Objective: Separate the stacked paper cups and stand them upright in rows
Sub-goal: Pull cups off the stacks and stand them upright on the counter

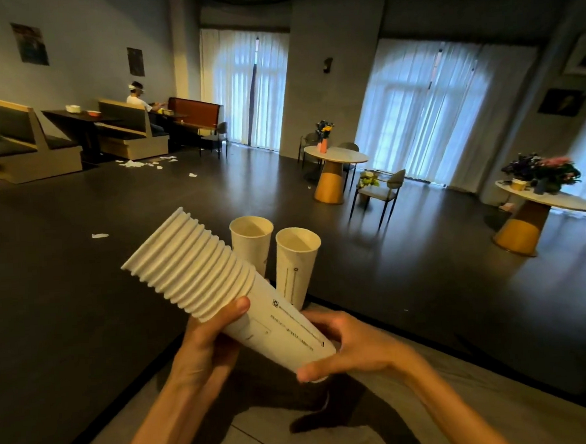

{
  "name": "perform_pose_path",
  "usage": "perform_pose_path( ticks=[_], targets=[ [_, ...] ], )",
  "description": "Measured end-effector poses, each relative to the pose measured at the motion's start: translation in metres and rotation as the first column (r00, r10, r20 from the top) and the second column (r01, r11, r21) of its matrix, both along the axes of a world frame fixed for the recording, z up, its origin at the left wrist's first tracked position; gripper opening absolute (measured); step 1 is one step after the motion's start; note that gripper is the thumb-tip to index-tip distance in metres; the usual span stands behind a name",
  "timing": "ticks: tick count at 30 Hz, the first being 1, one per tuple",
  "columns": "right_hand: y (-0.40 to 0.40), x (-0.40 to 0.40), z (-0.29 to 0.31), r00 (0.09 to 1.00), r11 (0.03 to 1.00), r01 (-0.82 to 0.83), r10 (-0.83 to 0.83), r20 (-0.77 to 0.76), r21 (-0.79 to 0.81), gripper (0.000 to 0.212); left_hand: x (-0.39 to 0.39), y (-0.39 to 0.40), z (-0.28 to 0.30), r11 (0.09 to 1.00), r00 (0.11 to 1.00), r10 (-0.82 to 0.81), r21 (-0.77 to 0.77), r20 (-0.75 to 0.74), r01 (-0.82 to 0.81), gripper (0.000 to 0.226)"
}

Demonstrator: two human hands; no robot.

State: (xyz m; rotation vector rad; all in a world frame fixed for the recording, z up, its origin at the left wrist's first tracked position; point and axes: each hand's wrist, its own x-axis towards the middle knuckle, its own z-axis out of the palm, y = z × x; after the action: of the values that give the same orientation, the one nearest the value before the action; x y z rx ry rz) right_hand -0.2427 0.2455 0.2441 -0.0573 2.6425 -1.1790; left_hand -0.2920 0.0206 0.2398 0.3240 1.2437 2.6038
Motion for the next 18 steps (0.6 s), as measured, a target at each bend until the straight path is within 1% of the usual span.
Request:
perform_pose_path(
  ticks=[2, 3, 5, 8, 10, 12, 14, 15, 17, 18],
  targets=[
    [-0.011, 0.002, 0.006, 0.996, 0.993, 0.031, -0.021, -0.088, 0.112, 0.077, 0.006, 0.003, 0.001, 1.0, 1.0, 0.015, -0.019, -0.011, -0.016, 0.075],
    [-0.014, 0.004, 0.008, 0.992, 0.99, 0.043, -0.026, -0.125, 0.136, 0.074, 0.008, 0.003, 0.002, 0.998, 0.999, 0.035, -0.042, -0.029, -0.036, 0.075],
    [-0.015, 0.007, 0.006, 0.983, 0.988, 0.049, -0.021, -0.18, 0.15, 0.073, 0.011, 0.004, 0.006, 0.994, 0.996, 0.056, -0.087, -0.075, -0.063, 0.082],
    [-0.012, 0.007, -0.002, 0.965, 0.979, 0.074, -0.022, -0.262, 0.191, 0.077, 0.012, 0.005, 0.008, 0.986, 0.99, 0.054, -0.147, -0.131, -0.073, 0.115],
    [-0.008, 0.004, -0.01, 0.952, 0.979, 0.086, -0.027, -0.305, 0.183, 0.078, 0.012, 0.008, 0.007, 0.979, 0.988, 0.068, -0.18, -0.138, -0.092, 0.124],
    [-0.005, 0.001, -0.017, 0.941, 0.981, 0.104, -0.044, -0.334, 0.165, 0.078, 0.012, 0.009, 0.004, 0.974, 0.988, 0.089, -0.196, -0.127, -0.113, 0.126],
    [-0.005, -0.001, -0.023, 0.925, 0.976, 0.125, -0.05, -0.378, 0.177, 0.076, 0.014, 0.012, 0.002, 0.974, 0.985, 0.127, -0.175, -0.114, -0.146, 0.118],
    [-0.004, -0.001, -0.025, 0.911, 0.97, 0.142, -0.05, -0.408, 0.197, 0.075, 0.014, 0.014, 0.002, 0.976, 0.985, 0.153, -0.144, -0.08, -0.163, 0.107],
    [-0.004, -0.004, -0.027, 0.873, 0.948, 0.193, -0.05, -0.485, 0.251, 0.071, 0.012, 0.013, 0.003, 0.976, 0.977, 0.212, -0.05, 0.027, -0.21, 0.075],
    [-0.002, -0.005, -0.028, 0.852, 0.936, 0.228, -0.058, -0.521, 0.268, 0.07, 0.009, 0.011, 0.004, 0.975, 0.972, 0.221, -0.009, 0.078, -0.221, 0.064]
  ],
)
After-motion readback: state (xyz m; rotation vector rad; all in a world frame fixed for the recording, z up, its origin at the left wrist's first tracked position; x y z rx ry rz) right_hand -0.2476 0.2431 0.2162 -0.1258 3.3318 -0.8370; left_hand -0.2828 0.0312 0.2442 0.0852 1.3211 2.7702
